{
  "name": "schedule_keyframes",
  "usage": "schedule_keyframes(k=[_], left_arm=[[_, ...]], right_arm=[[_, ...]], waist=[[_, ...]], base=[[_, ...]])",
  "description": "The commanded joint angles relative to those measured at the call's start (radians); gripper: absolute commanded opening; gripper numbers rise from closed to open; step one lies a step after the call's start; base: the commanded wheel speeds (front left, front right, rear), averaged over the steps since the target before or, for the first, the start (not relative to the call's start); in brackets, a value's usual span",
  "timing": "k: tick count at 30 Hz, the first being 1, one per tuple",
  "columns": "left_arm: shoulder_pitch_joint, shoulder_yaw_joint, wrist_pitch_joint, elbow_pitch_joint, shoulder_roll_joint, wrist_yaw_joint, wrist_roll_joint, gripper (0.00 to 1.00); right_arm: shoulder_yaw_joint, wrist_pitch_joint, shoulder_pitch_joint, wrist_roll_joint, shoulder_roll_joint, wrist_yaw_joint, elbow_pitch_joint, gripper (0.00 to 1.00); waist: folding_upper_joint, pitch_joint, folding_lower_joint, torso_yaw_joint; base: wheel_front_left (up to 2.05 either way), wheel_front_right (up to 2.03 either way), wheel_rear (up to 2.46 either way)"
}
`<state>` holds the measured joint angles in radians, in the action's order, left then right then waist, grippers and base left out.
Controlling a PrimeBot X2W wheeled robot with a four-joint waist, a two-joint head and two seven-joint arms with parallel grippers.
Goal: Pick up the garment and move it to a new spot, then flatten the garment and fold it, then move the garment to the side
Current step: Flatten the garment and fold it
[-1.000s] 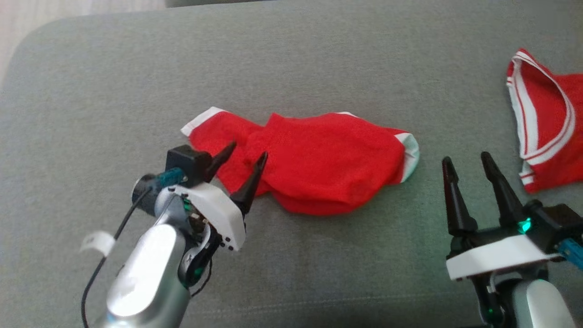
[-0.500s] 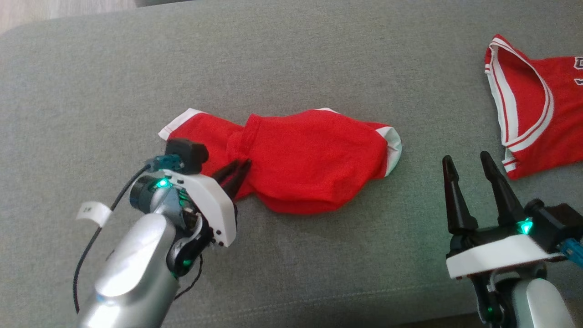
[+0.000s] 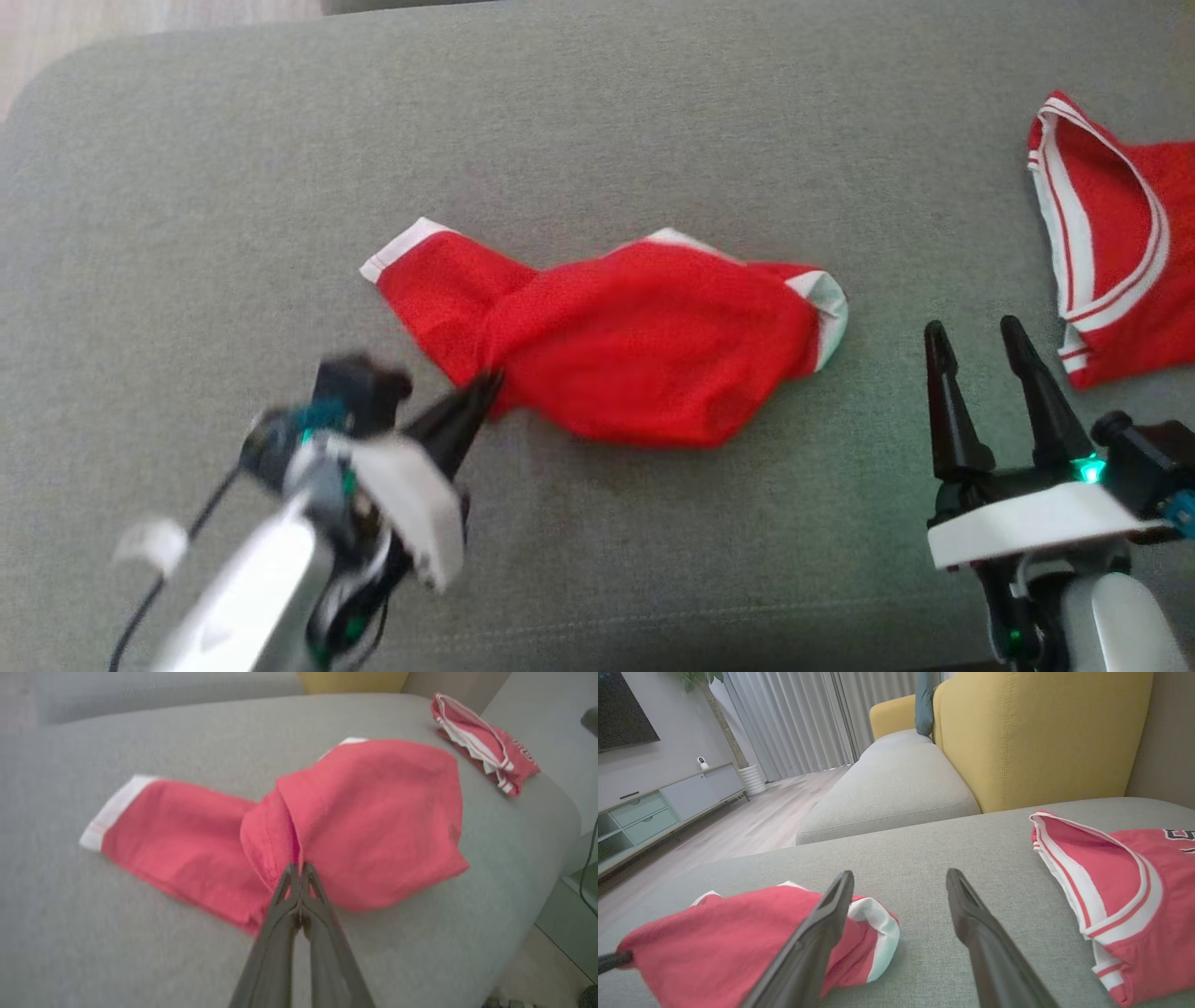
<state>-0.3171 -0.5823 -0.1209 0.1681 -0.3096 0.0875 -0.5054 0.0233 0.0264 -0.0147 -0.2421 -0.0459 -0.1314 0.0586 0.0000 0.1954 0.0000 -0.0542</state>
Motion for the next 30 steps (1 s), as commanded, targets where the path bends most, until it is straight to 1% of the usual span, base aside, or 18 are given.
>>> schedule_keyframes(k=[1,5,8,9,10,13,18,19,20,21,25,28,29,30], left_arm=[[0.012,0.035,0.004,-0.054,-0.043,-0.013,0.007,0.0],[0.102,0.049,-0.001,-0.138,-0.086,-0.052,0.003,0.0],[0.16,0.06,-0.006,-0.169,-0.102,-0.081,-0.007,0.0],[0.194,0.065,-0.006,-0.172,-0.108,-0.099,-0.014,0.0],[0.194,0.065,-0.006,-0.172,-0.108,-0.099,-0.014,0.0],[0.253,0.075,0.003,-0.148,-0.098,-0.125,-0.041,0.0],[0.281,0.08,0.03,-0.094,-0.064,-0.136,-0.072,0.0],[0.28,0.082,0.041,-0.084,-0.055,-0.138,-0.075,0.25],[0.278,0.084,0.055,-0.075,-0.047,-0.139,-0.077,0.84],[0.277,0.087,0.073,-0.07,-0.038,-0.142,-0.076,1.0],[0.271,0.121,0.184,-0.067,0.0,-0.171,-0.067,1.0],[0.258,0.146,0.281,-0.083,0.006,-0.201,-0.029,1.0],[0.258,0.146,0.281,-0.083,0.006,-0.201,-0.029,1.0],[0.251,0.155,0.309,-0.091,0.004,-0.211,-0.013,1.0]], right_arm=[[0.016,0.002,0.008,-0.01,-0.004,0.001,0.032,1.0],[0.009,-0.008,0.01,-0.013,-0.004,0.001,0.03,1.0],[0.001,-0.013,0.009,-0.012,-0.004,0.001,0.029,1.0],[-0.003,-0.017,0.01,-0.011,-0.004,0.001,0.031,1.0],[-0.003,-0.017,0.01,-0.011,-0.004,0.001,0.031,1.0],[-0.009,-0.025,0.012,-0.007,-0.004,0.001,0.04,1.0],[-0.027,-0.034,0.008,0.004,-0.004,0.001,0.054,1.0],[-0.031,-0.036,0.007,0.007,-0.004,0.001,0.058,1.0],[-0.033,-0.039,0.007,0.012,-0.004,0.001,0.062,1.0],[-0.034,-0.041,0.007,0.016,-0.004,0.001,0.066,1.0],[-0.035,-0.056,0.005,0.028,-0.004,0.001,0.082,1.0],[-0.031,-0.066,0.0,0.037,-0.004,0.001,0.093,1.0],[-0.031,-0.066,0.0,0.037,-0.004,0.001,0.093,1.0],[-0.029,-0.068,-0.001,0.04,-0.004,0.001,0.097,1.0]], waist=[[0.0,0.002,0.0,0.007],[0.0,0.008,0.0,0.022],[0.0,0.009,0.0,0.029],[0.0,0.009,0.0,0.031],[0.0,0.009,0.0,0.031],[0.0,0.01,0.0,0.03],[0.0,0.006,0.0,0.034],[0.0,0.004,0.0,0.037],[0.0,0.003,0.0,0.039],[0.0,0.0,0.0,0.04],[0.0,-0.012,0.0,0.048],[0.0,-0.025,0.0,0.054],[0.0,-0.025,0.0,0.054],[0.0,-0.03,0.0,0.056]], base=[[0.0,0.0,0.0],[0.0,0.0,0.0],[0.0,0.0,0.0],[0.0,0.0,0.0],[0.0,0.0,0.0],[0.0,0.0,0.0],[0.0,0.0,0.0],[0.0,0.0,0.0],[0.0,0.0,0.0],[0.0,0.0,0.0],[0.0,0.0,0.0],[0.0,0.0,0.0],[0.0,0.0,0.0],[0.0,0.0,0.0]])
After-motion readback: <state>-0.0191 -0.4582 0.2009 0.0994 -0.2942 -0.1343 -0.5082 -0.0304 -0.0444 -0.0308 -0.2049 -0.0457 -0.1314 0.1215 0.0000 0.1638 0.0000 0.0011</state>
